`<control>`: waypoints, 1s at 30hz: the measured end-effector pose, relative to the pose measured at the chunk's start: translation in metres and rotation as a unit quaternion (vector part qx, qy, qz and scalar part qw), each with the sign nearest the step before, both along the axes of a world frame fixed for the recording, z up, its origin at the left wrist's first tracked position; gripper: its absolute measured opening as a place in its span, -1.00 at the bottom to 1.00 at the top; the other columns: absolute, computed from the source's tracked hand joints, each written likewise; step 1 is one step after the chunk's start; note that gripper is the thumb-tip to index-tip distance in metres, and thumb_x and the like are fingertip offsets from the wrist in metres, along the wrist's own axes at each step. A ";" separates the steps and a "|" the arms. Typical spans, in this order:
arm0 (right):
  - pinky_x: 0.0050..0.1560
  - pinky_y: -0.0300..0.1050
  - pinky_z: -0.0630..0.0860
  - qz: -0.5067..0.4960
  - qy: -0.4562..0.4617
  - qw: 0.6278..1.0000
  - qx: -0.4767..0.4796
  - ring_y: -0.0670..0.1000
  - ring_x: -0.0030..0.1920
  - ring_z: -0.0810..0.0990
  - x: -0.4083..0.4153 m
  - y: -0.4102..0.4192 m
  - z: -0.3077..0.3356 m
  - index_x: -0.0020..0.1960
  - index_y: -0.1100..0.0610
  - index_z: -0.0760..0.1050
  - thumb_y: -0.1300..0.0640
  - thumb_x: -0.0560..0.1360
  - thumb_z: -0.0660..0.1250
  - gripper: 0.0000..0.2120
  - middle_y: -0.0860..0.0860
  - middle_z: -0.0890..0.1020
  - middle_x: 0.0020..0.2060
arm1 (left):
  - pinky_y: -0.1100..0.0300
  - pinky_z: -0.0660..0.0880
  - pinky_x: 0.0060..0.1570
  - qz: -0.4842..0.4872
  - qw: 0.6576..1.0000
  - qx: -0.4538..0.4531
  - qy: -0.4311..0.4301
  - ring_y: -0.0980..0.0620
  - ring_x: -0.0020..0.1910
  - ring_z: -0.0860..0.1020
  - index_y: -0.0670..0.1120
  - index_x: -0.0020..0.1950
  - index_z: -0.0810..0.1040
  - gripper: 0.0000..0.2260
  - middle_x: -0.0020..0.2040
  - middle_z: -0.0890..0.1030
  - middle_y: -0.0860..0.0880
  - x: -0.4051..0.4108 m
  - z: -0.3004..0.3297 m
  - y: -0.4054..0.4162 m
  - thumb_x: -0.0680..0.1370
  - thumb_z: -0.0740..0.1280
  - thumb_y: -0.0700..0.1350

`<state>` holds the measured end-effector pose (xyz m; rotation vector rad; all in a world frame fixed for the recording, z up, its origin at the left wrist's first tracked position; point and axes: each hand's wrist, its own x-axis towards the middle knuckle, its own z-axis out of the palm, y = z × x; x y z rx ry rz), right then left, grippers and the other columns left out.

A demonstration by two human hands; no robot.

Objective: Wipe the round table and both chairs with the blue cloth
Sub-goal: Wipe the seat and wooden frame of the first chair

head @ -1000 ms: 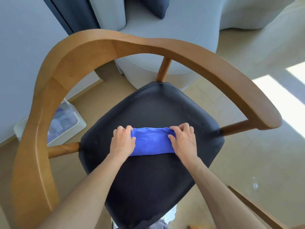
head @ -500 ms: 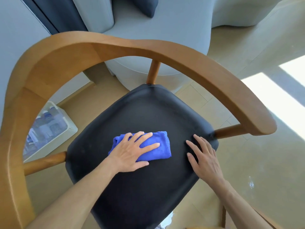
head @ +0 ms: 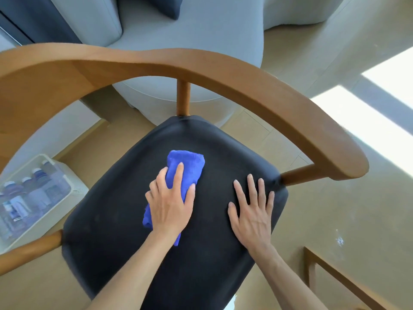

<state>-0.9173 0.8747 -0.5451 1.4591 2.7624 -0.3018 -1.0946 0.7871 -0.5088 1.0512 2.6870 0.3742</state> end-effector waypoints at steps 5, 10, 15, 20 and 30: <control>0.51 0.20 -0.05 -0.020 0.049 0.999 -0.008 0.11 0.55 0.06 0.002 0.000 -0.006 0.49 -0.02 0.30 -0.08 0.56 0.08 -0.50 0.04 0.22 0.53 | -0.14 0.28 0.23 -0.159 0.987 -0.014 0.030 -0.21 0.37 0.24 0.12 0.50 0.15 -0.37 0.51 0.14 -0.16 -0.017 -0.012 0.008 0.45 0.13 0.26; 0.54 -0.01 -0.12 -0.092 0.238 0.962 -0.094 -0.07 0.55 0.05 0.005 0.003 -0.007 0.49 0.09 0.30 0.03 0.58 0.05 -0.51 -0.07 0.23 0.51 | -0.13 0.36 0.13 -0.143 0.990 0.014 0.014 -0.16 0.19 0.29 0.09 0.45 0.25 -0.47 0.45 0.25 -0.14 -0.021 -0.019 0.022 0.47 0.12 0.11; 0.52 -0.20 -0.04 -0.201 0.379 0.878 -0.212 -0.26 0.48 0.15 0.005 0.010 0.004 0.44 -0.05 0.30 -0.04 0.57 -0.01 -0.55 -0.19 0.28 0.46 | -0.09 0.44 0.07 -0.187 0.980 0.054 0.033 -0.18 0.12 0.32 0.03 0.42 0.33 -0.45 0.40 0.30 -0.22 0.021 -0.021 0.035 0.41 0.25 -0.08; 0.50 -0.10 0.15 -0.300 0.469 0.775 -0.299 -0.26 0.43 0.26 0.014 0.019 0.015 0.44 0.04 0.37 0.03 0.58 0.03 -0.54 -0.17 0.38 0.43 | 0.03 0.45 0.05 -0.258 0.965 0.042 -0.016 -0.13 0.11 0.37 0.09 0.43 0.29 -0.47 0.42 0.30 -0.18 0.094 -0.015 0.055 0.44 0.20 -0.02; 0.52 0.01 -0.05 -0.135 0.124 0.983 -0.006 0.12 0.54 0.09 -0.010 0.000 -0.007 0.45 0.10 0.34 0.00 0.57 0.12 -0.52 0.14 0.22 0.52 | -0.03 0.44 -0.16 -0.155 0.988 -0.008 0.019 -0.20 -0.13 0.44 0.11 0.37 0.34 -0.48 0.22 0.45 -0.15 -0.038 -0.003 0.019 0.40 0.27 -0.03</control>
